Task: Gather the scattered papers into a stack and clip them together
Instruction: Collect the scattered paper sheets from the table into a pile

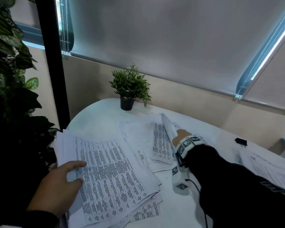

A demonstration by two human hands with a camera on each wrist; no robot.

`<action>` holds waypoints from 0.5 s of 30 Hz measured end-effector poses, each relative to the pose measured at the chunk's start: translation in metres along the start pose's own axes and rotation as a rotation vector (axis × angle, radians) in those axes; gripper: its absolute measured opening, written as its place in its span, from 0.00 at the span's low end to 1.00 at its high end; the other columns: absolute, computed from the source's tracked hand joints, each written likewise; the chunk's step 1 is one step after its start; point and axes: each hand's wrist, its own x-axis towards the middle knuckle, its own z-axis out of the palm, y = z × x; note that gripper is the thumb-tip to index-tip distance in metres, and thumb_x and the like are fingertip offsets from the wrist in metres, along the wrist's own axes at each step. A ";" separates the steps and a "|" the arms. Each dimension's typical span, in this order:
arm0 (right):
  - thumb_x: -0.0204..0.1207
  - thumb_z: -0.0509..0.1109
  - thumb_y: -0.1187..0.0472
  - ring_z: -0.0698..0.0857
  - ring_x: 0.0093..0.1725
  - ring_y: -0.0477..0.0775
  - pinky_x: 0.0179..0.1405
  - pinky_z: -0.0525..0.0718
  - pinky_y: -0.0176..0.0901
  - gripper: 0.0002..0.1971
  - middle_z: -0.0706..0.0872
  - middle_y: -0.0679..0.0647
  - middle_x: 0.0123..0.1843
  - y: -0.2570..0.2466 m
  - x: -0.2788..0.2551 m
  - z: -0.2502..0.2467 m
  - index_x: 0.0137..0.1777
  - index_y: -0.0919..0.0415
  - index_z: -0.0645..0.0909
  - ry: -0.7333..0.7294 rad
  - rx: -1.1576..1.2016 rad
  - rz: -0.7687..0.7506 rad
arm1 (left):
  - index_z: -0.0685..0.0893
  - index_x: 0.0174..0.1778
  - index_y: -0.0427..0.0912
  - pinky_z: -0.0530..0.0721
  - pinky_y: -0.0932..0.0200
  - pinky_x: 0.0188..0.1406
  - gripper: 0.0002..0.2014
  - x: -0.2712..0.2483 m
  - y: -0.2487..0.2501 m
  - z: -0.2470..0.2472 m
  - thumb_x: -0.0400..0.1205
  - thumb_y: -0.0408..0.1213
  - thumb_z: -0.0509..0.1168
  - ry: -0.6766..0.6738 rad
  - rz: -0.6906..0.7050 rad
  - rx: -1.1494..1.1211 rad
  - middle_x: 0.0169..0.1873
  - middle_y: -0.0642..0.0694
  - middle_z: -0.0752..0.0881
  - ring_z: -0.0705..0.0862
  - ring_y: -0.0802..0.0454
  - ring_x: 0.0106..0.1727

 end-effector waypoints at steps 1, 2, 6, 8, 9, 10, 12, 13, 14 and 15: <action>0.80 0.62 0.58 0.83 0.50 0.56 0.45 0.73 0.40 0.08 0.83 0.58 0.55 -0.003 -0.005 -0.012 0.57 0.56 0.77 0.019 -0.012 -0.014 | 0.84 0.50 0.56 0.77 0.68 0.53 0.18 0.000 -0.001 0.001 0.77 0.25 0.70 0.001 -0.001 0.011 0.65 0.44 0.83 0.84 0.51 0.48; 0.80 0.62 0.58 0.84 0.54 0.59 0.44 0.74 0.41 0.13 0.83 0.59 0.59 -0.009 -0.012 -0.023 0.63 0.59 0.76 0.029 -0.032 -0.057 | 0.84 0.49 0.57 0.76 0.66 0.59 0.17 0.000 -0.001 0.001 0.77 0.26 0.70 0.009 -0.007 0.025 0.65 0.44 0.83 0.84 0.46 0.56; 0.77 0.63 0.63 0.81 0.56 0.61 0.47 0.78 0.46 0.20 0.81 0.59 0.61 -0.059 -0.058 -0.022 0.69 0.57 0.70 0.001 -0.092 -0.374 | 0.86 0.45 0.53 0.72 0.50 0.71 0.10 0.002 0.003 0.002 0.78 0.30 0.70 0.036 -0.079 0.001 0.64 0.41 0.85 0.79 0.42 0.69; 0.76 0.63 0.65 0.81 0.48 0.61 0.41 0.80 0.50 0.27 0.81 0.60 0.54 -0.074 -0.064 -0.011 0.75 0.57 0.62 0.030 -0.124 -0.413 | 0.87 0.41 0.54 0.73 0.51 0.68 0.08 -0.001 0.005 0.001 0.78 0.33 0.71 0.033 -0.081 -0.040 0.62 0.41 0.86 0.81 0.42 0.66; 0.77 0.63 0.66 0.80 0.45 0.60 0.39 0.79 0.50 0.33 0.80 0.59 0.49 -0.077 -0.058 -0.006 0.79 0.56 0.54 0.057 -0.160 -0.404 | 0.87 0.41 0.53 0.73 0.51 0.68 0.07 -0.004 0.006 0.000 0.79 0.34 0.71 0.036 -0.075 -0.055 0.61 0.41 0.86 0.81 0.42 0.66; 0.77 0.62 0.67 0.78 0.43 0.59 0.37 0.78 0.50 0.37 0.78 0.58 0.45 -0.077 -0.055 -0.007 0.82 0.53 0.47 0.090 -0.188 -0.407 | 0.88 0.43 0.52 0.73 0.51 0.69 0.06 -0.006 0.009 -0.002 0.79 0.34 0.71 0.035 -0.071 -0.061 0.61 0.41 0.86 0.81 0.43 0.66; 0.79 0.58 0.67 0.75 0.40 0.58 0.37 0.76 0.49 0.37 0.76 0.57 0.43 -0.068 -0.045 -0.012 0.82 0.48 0.44 0.136 -0.249 -0.393 | 0.88 0.46 0.51 0.71 0.53 0.70 0.07 -0.009 0.009 -0.005 0.79 0.33 0.71 0.027 -0.054 -0.053 0.60 0.43 0.86 0.80 0.44 0.67; 0.80 0.57 0.65 0.75 0.41 0.58 0.38 0.76 0.48 0.34 0.78 0.58 0.45 -0.060 -0.040 -0.014 0.82 0.48 0.47 0.147 -0.276 -0.381 | 0.87 0.46 0.52 0.70 0.54 0.71 0.08 -0.009 0.008 -0.006 0.78 0.32 0.71 0.028 -0.038 -0.048 0.60 0.44 0.86 0.80 0.45 0.68; 0.81 0.56 0.63 0.74 0.41 0.58 0.39 0.76 0.48 0.30 0.81 0.59 0.48 -0.053 -0.037 -0.018 0.80 0.48 0.51 0.150 -0.309 -0.378 | 0.87 0.46 0.53 0.70 0.54 0.71 0.09 -0.010 0.007 -0.007 0.78 0.32 0.71 0.027 -0.029 -0.038 0.60 0.44 0.85 0.79 0.45 0.68; 0.81 0.56 0.63 0.75 0.41 0.58 0.39 0.76 0.47 0.27 0.82 0.59 0.50 -0.046 -0.035 -0.022 0.78 0.49 0.55 0.152 -0.333 -0.371 | 0.86 0.46 0.54 0.70 0.54 0.72 0.10 -0.009 0.006 -0.006 0.78 0.32 0.71 0.030 -0.027 -0.041 0.61 0.44 0.85 0.79 0.45 0.68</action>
